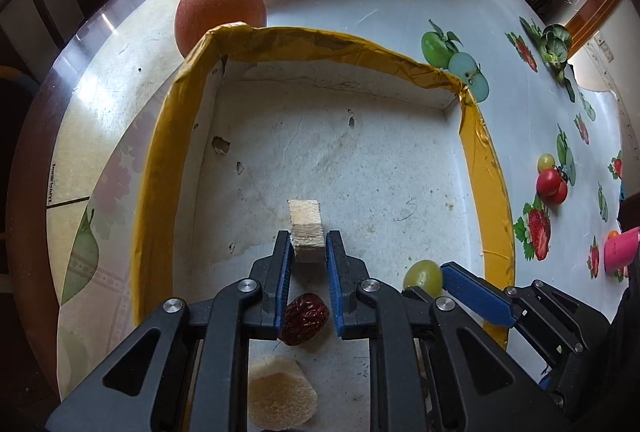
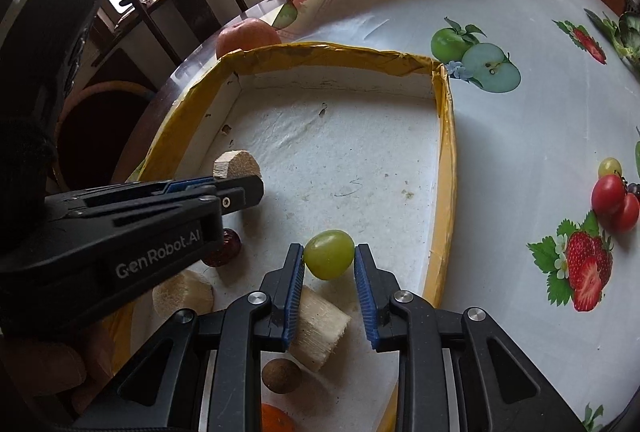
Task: Organize fruits
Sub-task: 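Lower the bread cube and green grape into the tray and open both tools, then withdraw both tools from the tray toward the tomatoes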
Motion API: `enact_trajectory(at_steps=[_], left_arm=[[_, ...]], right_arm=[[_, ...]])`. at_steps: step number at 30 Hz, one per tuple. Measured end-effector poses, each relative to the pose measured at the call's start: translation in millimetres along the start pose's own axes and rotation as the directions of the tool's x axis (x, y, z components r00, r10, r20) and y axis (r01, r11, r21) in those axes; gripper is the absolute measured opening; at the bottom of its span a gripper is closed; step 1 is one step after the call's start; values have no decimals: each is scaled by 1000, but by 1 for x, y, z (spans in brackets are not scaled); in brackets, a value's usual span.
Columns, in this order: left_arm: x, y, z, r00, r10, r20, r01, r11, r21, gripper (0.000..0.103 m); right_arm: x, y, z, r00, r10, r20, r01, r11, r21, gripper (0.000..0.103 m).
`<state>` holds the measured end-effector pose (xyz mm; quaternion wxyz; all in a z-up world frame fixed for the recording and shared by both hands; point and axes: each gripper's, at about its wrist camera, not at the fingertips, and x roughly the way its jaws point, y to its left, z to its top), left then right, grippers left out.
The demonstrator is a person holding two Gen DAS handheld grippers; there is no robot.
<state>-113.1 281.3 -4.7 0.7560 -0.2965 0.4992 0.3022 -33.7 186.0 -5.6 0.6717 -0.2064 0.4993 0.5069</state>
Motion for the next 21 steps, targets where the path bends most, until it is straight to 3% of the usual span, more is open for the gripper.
enact_trajectory(at_steps=[4, 8, 21], left_arm=[[-11, 3, -4, 1000, 5, 11, -5, 1000, -7, 15], [-30, 5, -5, 999, 15, 46, -15, 1000, -2, 34], [-70, -9, -22, 996, -6, 90, 6, 1000, 0, 34]], right_arm=[[-5, 2, 0, 1000, 14, 5, -14, 1000, -2, 41], [-20, 1, -2, 999, 15, 30, -15, 1000, 4, 41], [-81, -8, -30, 994, 25, 107, -33, 997, 69, 41]])
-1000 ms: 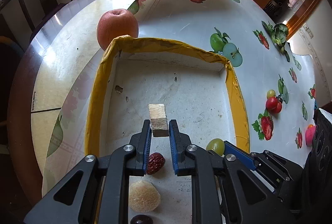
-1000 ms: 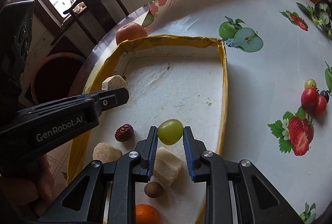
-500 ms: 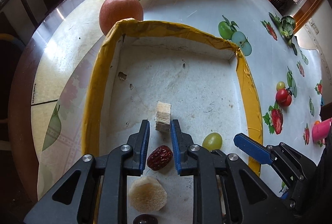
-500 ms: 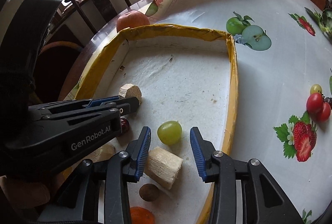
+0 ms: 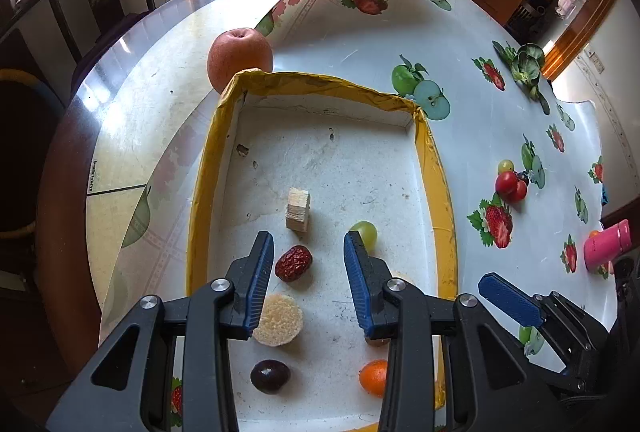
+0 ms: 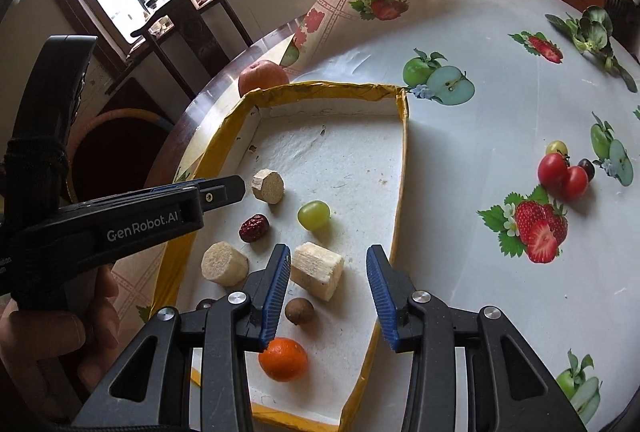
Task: Organize fruits
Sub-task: 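Withdraw both tools from the tray toward the tomatoes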
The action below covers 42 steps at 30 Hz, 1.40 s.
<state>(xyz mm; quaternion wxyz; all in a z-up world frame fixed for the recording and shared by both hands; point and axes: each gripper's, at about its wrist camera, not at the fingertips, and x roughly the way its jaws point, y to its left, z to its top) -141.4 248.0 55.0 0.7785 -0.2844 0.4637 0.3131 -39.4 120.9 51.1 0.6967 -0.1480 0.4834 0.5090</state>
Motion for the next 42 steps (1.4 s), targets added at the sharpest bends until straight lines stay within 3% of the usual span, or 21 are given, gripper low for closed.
enact_trajectory(at_steps=[11, 13, 15, 16, 27, 33, 42], left_arm=[[-33, -38, -20, 999, 0, 52, -4, 998, 65, 34], [-38, -44, -23, 998, 3, 64, -7, 997, 74, 39], [-45, -51, -27, 997, 2, 83, -9, 997, 82, 55], [-48, -54, -29, 996, 4, 93, -13, 996, 89, 57], [-66, -98, -50, 994, 0, 112, -24, 977, 210, 57], [-68, -114, -56, 994, -9, 112, -18, 971, 240, 57], [-66, -130, -59, 994, -12, 106, -16, 965, 260, 57]], right_arm=[[-61, -29, -24, 996, -60, 69, 56, 997, 60, 41], [-71, -36, -28, 994, -76, 78, 71, 995, 72, 41], [-81, -43, -33, 992, -88, 89, 81, 993, 83, 41], [-85, -47, -35, 991, -96, 94, 88, 992, 89, 41], [-123, -84, -59, 977, -174, 123, 154, 976, 157, 41], [-137, -101, -68, 967, -218, 131, 191, 962, 194, 49], [-147, -118, -75, 961, -239, 141, 206, 954, 216, 50]])
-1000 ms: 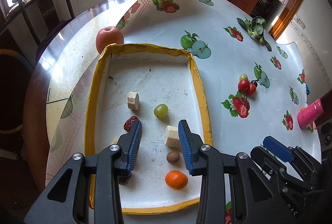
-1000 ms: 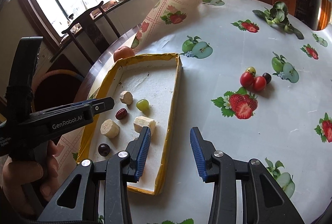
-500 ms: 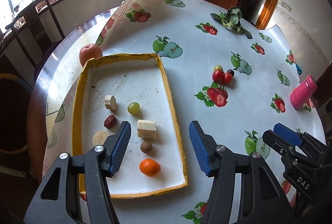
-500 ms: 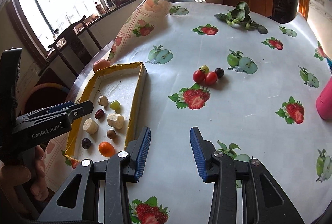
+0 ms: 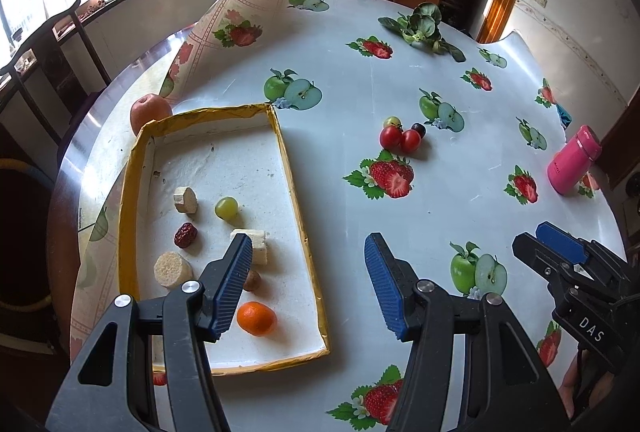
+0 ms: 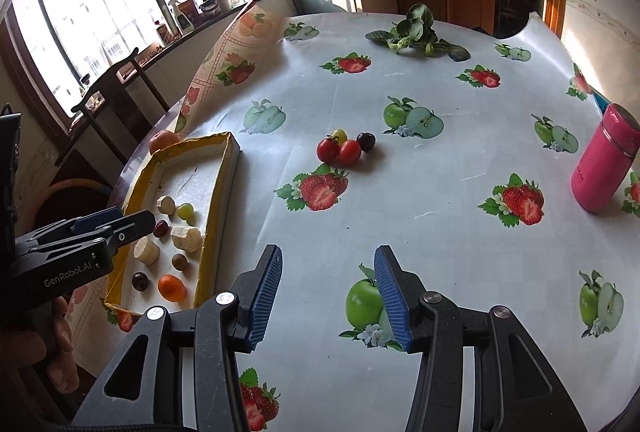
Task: Organize fruits
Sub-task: 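Withdraw both tools from the tray toward the tomatoes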
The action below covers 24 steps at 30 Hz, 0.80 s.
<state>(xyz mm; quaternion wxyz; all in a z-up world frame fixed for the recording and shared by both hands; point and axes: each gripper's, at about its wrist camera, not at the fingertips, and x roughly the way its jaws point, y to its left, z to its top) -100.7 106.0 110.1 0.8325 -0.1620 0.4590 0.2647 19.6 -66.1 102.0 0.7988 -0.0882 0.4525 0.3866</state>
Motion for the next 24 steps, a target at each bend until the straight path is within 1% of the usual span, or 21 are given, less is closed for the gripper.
enact_trajectory(at_steps=[5, 17, 24], left_arm=[[4, -6, 0, 1000, -7, -10, 7, 1000, 6, 57], [30, -23, -1, 997, -38, -69, 39, 999, 11, 57], [44, -28, 8, 995, -51, -88, 53, 999, 13, 57]], right_arm=[[1, -8, 0, 1000, -2, -1, 2, 1000, 17, 50], [12, -31, -2, 1000, 0, -16, 1, 998, 65, 50], [24, -36, 3, 1000, 15, -24, -14, 997, 79, 50]])
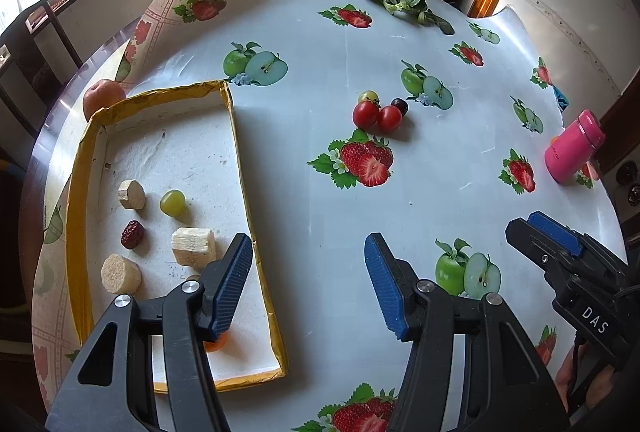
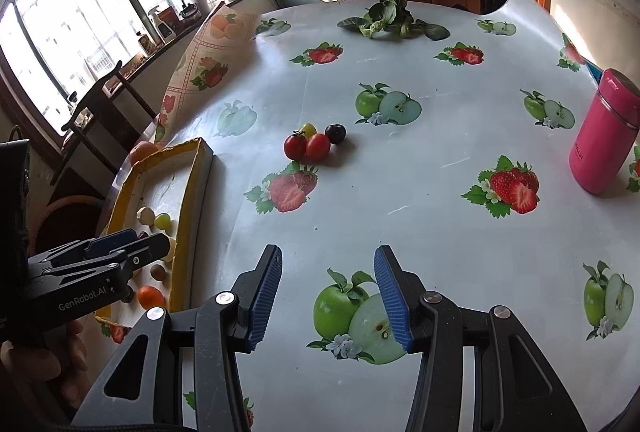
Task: Organize fruits
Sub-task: 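Withdraw both tools from the tray toward the tomatoes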
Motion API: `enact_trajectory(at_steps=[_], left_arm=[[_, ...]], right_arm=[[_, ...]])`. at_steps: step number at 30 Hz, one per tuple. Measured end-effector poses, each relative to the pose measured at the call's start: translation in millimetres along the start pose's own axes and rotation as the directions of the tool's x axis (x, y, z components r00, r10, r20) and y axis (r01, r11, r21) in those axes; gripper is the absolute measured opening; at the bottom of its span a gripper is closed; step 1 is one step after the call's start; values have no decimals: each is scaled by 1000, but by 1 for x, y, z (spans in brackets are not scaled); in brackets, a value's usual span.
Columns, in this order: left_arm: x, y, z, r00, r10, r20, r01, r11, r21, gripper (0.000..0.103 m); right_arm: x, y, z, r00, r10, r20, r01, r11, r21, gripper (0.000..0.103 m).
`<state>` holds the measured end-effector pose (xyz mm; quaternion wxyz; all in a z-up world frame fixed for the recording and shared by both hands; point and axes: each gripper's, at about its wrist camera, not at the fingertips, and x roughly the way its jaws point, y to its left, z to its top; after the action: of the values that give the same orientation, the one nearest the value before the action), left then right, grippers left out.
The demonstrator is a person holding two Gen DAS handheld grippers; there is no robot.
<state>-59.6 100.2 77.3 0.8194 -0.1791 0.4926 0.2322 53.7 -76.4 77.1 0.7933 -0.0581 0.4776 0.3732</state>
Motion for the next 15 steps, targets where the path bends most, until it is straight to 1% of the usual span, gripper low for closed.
enact_trajectory(at_steps=[5, 7, 10, 13, 15], left_arm=[[13, 0, 11, 1000, -2, -13, 2, 1000, -3, 57], [19, 0, 17, 1000, 2, -20, -2, 1000, -3, 57], [30, 0, 29, 1000, 9, -24, -9, 1000, -1, 57], [40, 4, 41, 1000, 10, -28, -10, 1000, -8, 57], [47, 7, 48, 999, 14, -32, -14, 1000, -13, 57]], right_arm=[[20, 1, 10, 1000, 19, -17, -19, 1000, 4, 48], [32, 4, 17, 999, 33, -26, -33, 999, 8, 42], [58, 6, 32, 997, 58, -42, -57, 998, 19, 40], [87, 5, 50, 995, 85, -56, -82, 995, 56, 36], [104, 4, 61, 993, 101, -62, -96, 992, 77, 36]])
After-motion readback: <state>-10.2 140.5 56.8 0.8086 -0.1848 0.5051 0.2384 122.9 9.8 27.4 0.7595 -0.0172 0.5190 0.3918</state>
